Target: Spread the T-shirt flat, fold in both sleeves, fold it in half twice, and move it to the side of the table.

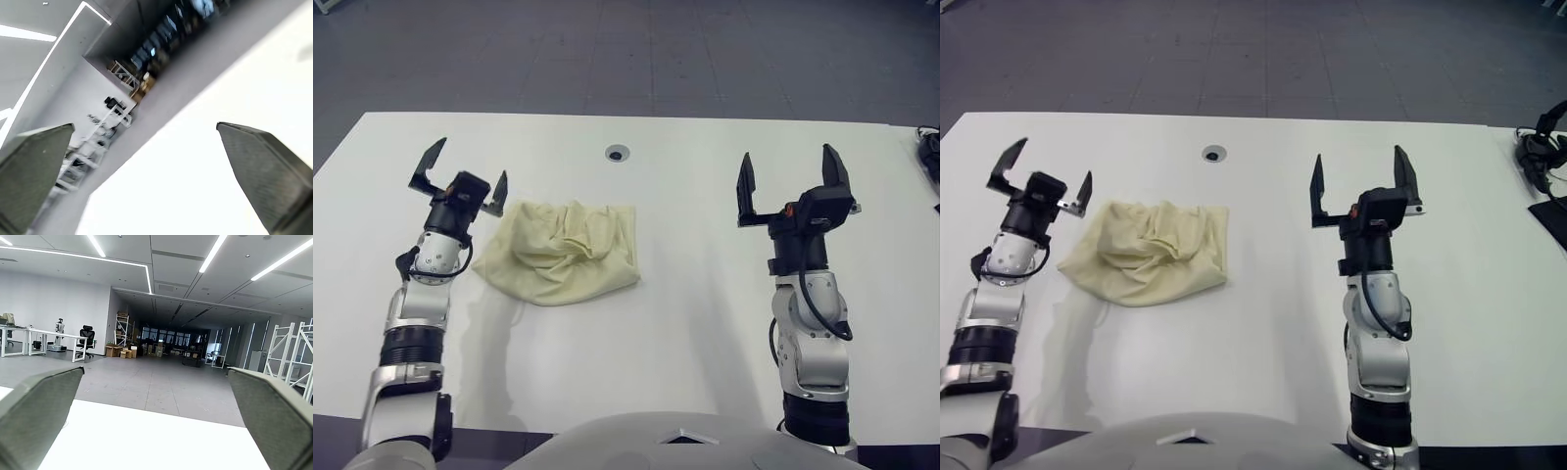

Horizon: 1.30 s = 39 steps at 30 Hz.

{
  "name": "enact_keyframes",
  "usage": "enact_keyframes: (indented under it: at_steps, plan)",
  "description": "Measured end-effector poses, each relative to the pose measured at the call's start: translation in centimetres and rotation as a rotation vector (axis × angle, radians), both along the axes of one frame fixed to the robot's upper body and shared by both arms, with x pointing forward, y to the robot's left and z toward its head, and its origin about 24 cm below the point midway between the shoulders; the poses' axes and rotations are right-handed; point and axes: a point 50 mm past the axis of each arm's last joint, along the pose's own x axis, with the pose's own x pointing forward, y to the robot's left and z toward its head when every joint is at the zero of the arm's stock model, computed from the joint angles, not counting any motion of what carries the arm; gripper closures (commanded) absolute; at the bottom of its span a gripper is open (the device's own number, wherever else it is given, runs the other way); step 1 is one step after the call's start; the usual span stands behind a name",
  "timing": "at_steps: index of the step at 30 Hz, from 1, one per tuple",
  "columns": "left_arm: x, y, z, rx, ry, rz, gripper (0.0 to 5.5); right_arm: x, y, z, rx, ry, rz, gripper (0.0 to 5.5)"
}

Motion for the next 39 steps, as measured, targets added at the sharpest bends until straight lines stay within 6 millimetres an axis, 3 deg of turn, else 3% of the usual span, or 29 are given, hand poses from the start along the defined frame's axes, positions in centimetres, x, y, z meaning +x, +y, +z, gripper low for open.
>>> enact_keyframes:
  at_steps: [6,16,19,29,34,39]
  plan:
    - [-0.2,0.1,-2.9,0.095,0.072,-0.022,0.11,0.2,0.1,-0.1,0.000,0.005,0.003,0.10]
    - [0.7,-1.9,-4.6,0.188,0.112,-0.114,0.11,0.5,0.1,-0.4,-0.001,0.009,0.006,0.10]
    - [0.9,-2.2,-4.7,0.114,0.131,-0.111,0.11,0.5,0.1,-0.4,-0.002,0.003,0.006,0.10]
    - [-0.3,-6.2,-6.0,-0.093,0.162,-0.240,0.11,0.9,0.4,-0.4,-0.011,-0.008,0.019,0.10]
    - [-2.4,-9.6,-6.7,-0.278,0.220,-0.317,0.11,0.9,0.4,-0.3,-0.012,-0.018,0.018,0.10]
    - [-5.2,-12.4,-6.6,-0.339,0.274,-0.372,0.11,0.9,0.6,-0.3,-0.015,-0.023,0.014,0.10]
